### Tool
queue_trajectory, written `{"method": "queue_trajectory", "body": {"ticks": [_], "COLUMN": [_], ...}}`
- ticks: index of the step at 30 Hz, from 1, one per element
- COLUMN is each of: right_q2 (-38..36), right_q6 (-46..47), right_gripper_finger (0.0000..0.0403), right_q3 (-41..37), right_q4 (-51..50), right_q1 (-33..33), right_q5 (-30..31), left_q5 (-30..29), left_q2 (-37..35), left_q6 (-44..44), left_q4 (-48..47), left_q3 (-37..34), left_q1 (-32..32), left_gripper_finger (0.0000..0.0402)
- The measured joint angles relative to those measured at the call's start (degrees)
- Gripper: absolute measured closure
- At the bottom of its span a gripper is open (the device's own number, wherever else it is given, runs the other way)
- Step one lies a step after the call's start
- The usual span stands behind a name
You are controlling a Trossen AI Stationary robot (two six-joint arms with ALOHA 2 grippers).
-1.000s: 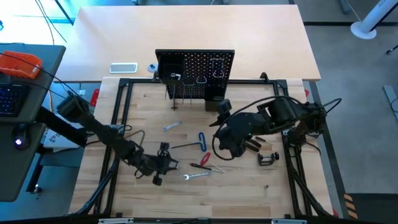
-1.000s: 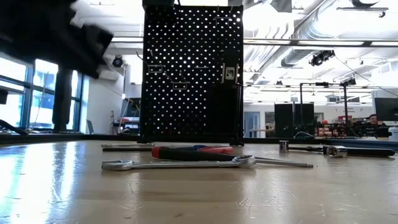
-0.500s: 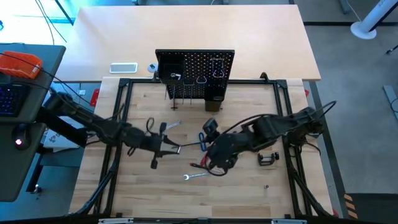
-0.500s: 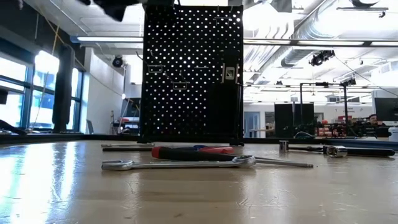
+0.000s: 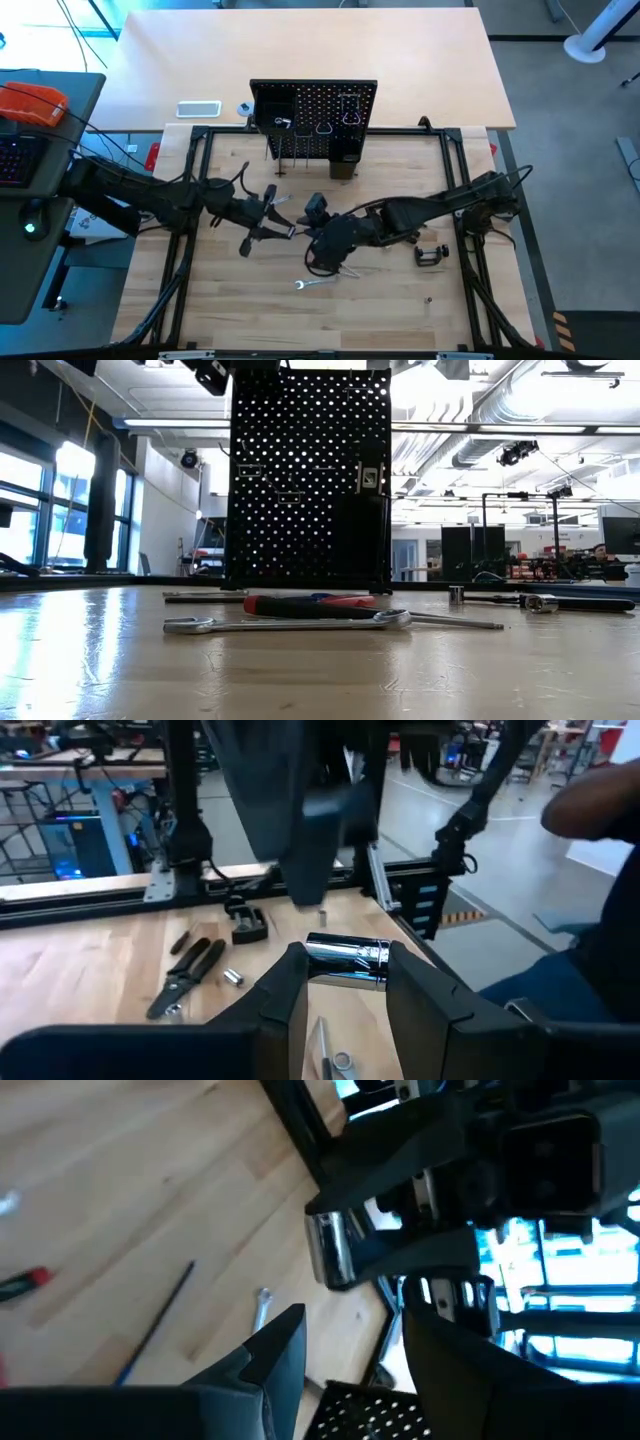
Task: Hang tools onto peg board
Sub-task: Put the socket into the top black bin on the pegboard
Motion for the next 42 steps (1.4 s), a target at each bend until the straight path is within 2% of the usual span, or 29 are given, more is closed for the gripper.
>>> {"method": "queue_trajectory", "body": {"ticks": [10, 22, 26, 37, 42], "right_q2": [-0.1, -0.1, -0.1, -0.1, -0.1], "right_q6": [-4.2, -1.1, 0.3, -0.3, 0.2], "right_gripper_finger": [0.024, 0.0243, 0.0261, 0.0336, 0.0346], "right_q3": [-6.6, -7.0, -7.0, -7.0, -7.0], "right_q4": [13.3, 16.9, 17.0, 15.5, 15.4], "right_q1": [-0.7, -3.1, -3.5, -3.5, -3.4], "right_q5": [-1.6, -5.2, -7.2, -7.0, -6.5], "left_q5": [5.6, 6.1, 6.1, 6.4, 6.4], "left_q2": [0.0, 0.4, 1.0, 2.6, 2.6], "left_q6": [-2.5, -2.6, -2.8, -3.6, -3.8], "left_q4": [1.8, 3.5, 4.8, 5.5, 5.4], "left_q3": [0.0, 0.0, 0.0, 0.0, 0.0], "left_q1": [3.8, 4.2, 4.2, 4.2, 4.4], "left_gripper_finger": [0.0311, 0.0311, 0.0311, 0.0312, 0.0317]}}
